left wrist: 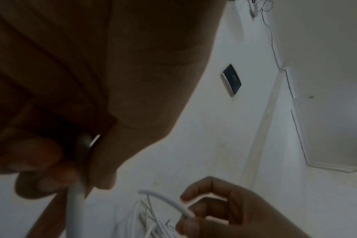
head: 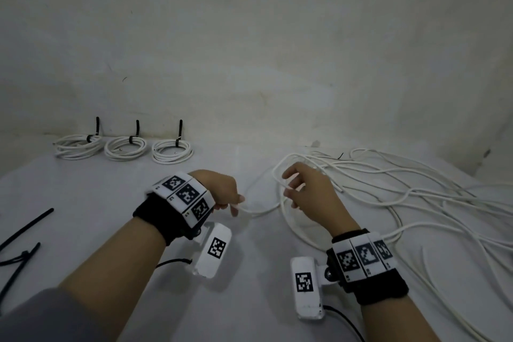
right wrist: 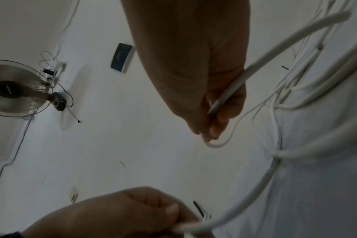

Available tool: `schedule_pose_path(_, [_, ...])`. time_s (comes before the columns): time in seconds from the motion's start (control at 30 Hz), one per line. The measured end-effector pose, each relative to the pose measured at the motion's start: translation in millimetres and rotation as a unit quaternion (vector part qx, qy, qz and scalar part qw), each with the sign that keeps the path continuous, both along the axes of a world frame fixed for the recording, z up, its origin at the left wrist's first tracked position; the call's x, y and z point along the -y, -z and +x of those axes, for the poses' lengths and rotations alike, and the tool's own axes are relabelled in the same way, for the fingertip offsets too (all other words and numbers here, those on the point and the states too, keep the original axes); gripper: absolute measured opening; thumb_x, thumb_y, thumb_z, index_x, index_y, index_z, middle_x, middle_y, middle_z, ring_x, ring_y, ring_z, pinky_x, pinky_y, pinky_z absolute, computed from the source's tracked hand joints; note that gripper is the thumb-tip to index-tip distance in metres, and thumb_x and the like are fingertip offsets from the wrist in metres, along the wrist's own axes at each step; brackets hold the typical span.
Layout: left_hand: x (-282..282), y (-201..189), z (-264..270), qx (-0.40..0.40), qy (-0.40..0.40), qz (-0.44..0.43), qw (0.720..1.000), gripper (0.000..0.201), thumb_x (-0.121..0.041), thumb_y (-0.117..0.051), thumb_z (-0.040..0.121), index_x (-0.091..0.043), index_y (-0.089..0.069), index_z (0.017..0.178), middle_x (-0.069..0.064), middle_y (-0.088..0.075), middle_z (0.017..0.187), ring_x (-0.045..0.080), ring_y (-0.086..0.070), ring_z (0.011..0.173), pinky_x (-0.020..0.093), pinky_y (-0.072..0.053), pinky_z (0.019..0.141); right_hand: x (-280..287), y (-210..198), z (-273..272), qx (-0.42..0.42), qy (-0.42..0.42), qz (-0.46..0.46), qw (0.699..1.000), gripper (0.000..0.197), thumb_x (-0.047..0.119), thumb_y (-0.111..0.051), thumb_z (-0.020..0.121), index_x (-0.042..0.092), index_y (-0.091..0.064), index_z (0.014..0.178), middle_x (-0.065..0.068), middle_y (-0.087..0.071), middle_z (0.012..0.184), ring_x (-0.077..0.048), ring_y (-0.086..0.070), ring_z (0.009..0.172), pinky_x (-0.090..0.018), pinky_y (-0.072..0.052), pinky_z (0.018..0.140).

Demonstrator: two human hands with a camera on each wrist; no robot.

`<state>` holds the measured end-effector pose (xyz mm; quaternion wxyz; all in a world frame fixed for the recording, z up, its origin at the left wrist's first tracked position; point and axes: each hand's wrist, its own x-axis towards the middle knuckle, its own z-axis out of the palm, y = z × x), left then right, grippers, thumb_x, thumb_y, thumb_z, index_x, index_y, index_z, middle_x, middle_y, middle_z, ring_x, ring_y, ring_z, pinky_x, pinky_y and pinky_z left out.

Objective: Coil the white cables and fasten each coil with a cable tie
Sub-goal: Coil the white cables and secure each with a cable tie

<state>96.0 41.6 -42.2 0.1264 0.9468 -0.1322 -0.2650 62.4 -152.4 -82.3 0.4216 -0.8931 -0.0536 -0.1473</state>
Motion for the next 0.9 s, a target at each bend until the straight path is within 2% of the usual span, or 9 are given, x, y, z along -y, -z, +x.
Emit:
schedule_pose_path(0.1, [9, 5, -5, 0.008, 0.042, 0.076, 0.996, 0.042, -0.038, -0.04, 0.1, -0.013, -0.073, 0.102, -0.005, -0.05, 0.067, 0.009, -0.044, 0.057, 0.018, -0.035, 0.054, 25, -1, -4, -0.007, 0.042, -0.079, 0.996, 0.025, -0.005, -0.063, 0.079, 0.02, -0.06, 0.08, -0.002, -0.062, 0.074, -0.016, -0.061, 0.058, -0.03, -0.052, 0.063])
schedule_pose_path(0.27, [8, 7, 0, 0.004, 0.051, 0.113, 0.992, 0.031, -0.033, -0.052, 0.096, -0.013, -0.075, 0.097, -0.008, -0.056, 0.07, 0.004, -0.046, 0.057, 0.014, -0.036, 0.049, 66, 3, -10, -0.192, 0.091, -0.223, 0.951, 0.029, -0.006, -0.059, 0.074, 0.022, -0.058, 0.07, -0.001, -0.06, 0.085, -0.017, -0.059, 0.075, -0.025, -0.047, 0.061])
schedule_pose_path(0.33, [6, 6, 1, 0.008, 0.041, 0.128, 0.991, 0.027, -0.029, -0.053, 0.095, -0.013, -0.075, 0.095, -0.007, -0.054, 0.067, 0.005, -0.043, 0.052, 0.013, -0.034, 0.046, 68, 4, -10, -0.22, 0.086, -0.261, 0.936, 0.022, -0.001, -0.061, 0.077, 0.021, -0.06, 0.073, 0.0, -0.059, 0.089, -0.017, -0.057, 0.085, -0.022, -0.042, 0.064])
schedule_pose_path(0.4, [4, 8, 3, -0.006, 0.021, 0.127, 0.992, 0.018, -0.024, -0.057, 0.093, -0.012, -0.07, 0.091, -0.003, -0.05, 0.064, 0.008, -0.038, 0.044, 0.015, -0.031, 0.042, 59, 3, -8, -0.2, 0.063, -0.27, 0.94, 0.009, 0.011, -0.066, 0.08, 0.016, -0.065, 0.087, -0.001, -0.061, 0.097, -0.018, -0.057, 0.095, -0.023, -0.042, 0.073])
schedule_pose_path(0.53, [0, 16, 5, -0.1, -0.056, 0.021, 0.993, 0.018, -0.012, -0.045, 0.096, -0.009, -0.061, 0.088, -0.001, -0.043, 0.055, 0.012, -0.032, 0.044, 0.018, -0.026, 0.043, 27, 3, -11, -0.178, -0.024, -0.232, 0.956, 0.027, 0.037, -0.075, 0.076, 0.017, -0.062, 0.088, 0.008, -0.051, 0.083, -0.01, -0.049, 0.081, -0.025, -0.038, 0.072])
schedule_pose_path(0.6, [0, 19, 2, -0.112, -0.077, 0.008, 0.991, 0.019, -0.013, -0.042, 0.097, -0.009, -0.056, 0.085, -0.001, -0.044, 0.049, 0.012, -0.033, 0.043, 0.018, -0.026, 0.043, 15, 7, -13, -0.214, -0.052, -0.26, 0.94, 0.028, 0.039, -0.076, 0.075, 0.016, -0.065, 0.087, 0.007, -0.056, 0.081, -0.011, -0.053, 0.079, -0.026, -0.043, 0.07])
schedule_pose_path(0.7, [1, 22, 2, -0.103, -0.087, 0.001, 0.991, 0.03, -0.025, -0.039, 0.101, -0.012, -0.048, 0.076, -0.003, -0.044, 0.045, 0.011, -0.033, 0.04, 0.019, -0.026, 0.044, 10, 11, -14, -0.222, -0.073, -0.289, 0.928, 0.02, 0.03, -0.075, 0.078, 0.013, -0.066, 0.086, 0.002, -0.063, 0.087, -0.013, -0.057, 0.081, -0.027, -0.047, 0.073])
schedule_pose_path(0.8, [-5, 25, 9, -0.093, -0.145, -0.074, 0.982, 0.033, -0.028, -0.038, 0.102, -0.014, -0.043, 0.072, -0.004, -0.039, 0.041, 0.011, -0.029, 0.038, 0.017, -0.022, 0.042, 17, 1, -16, -0.168, -0.039, -0.271, 0.947, 0.014, 0.02, -0.068, 0.084, 0.008, -0.066, 0.09, -0.004, -0.064, 0.095, -0.015, -0.056, 0.085, -0.027, -0.044, 0.074])
schedule_pose_path(0.9, [-14, 28, 16, -0.03, -0.228, -0.196, 0.953, 0.035, -0.023, -0.037, 0.102, -0.012, -0.04, 0.07, 0.0, -0.039, 0.045, 0.011, -0.029, 0.037, 0.012, -0.021, 0.037, 44, -13, -19, -0.089, 0.075, -0.25, 0.961, 0.012, 0.018, -0.065, 0.084, 0.018, -0.055, 0.077, -0.006, -0.063, 0.097, -0.022, -0.057, 0.093, -0.031, -0.045, 0.079])
